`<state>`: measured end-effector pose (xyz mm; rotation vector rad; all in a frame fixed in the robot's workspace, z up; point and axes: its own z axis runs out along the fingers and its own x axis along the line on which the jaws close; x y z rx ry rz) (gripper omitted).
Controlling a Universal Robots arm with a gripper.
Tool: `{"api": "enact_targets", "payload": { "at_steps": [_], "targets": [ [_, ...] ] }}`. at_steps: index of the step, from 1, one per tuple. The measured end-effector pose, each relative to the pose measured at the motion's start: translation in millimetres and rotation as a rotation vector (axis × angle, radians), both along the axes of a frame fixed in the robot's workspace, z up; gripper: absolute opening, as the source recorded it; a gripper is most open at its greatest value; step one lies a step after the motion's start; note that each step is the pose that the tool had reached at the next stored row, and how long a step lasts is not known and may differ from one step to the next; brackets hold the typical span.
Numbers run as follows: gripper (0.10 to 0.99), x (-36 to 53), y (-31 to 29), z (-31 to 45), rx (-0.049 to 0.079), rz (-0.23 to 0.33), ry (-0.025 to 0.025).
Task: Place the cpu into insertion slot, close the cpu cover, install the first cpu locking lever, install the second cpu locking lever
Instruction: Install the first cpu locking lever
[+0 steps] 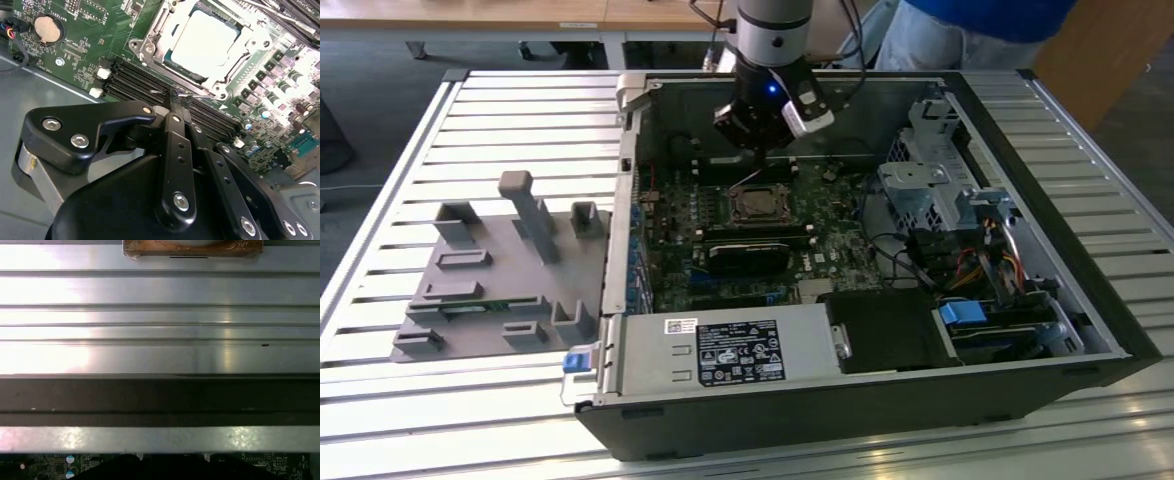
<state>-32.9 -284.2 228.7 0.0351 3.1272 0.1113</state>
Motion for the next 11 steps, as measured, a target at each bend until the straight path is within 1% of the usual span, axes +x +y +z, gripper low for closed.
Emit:
{"api": "enact_targets", "payload": {
  "at_steps": [4,11],
  "targets": [
    [0.106,1.8,0.0,-2.0,0.000,0.000,0.0000],
    [0.106,7.2,0.1,-10.4,0.000,0.000,0.0000]
  ]
}}
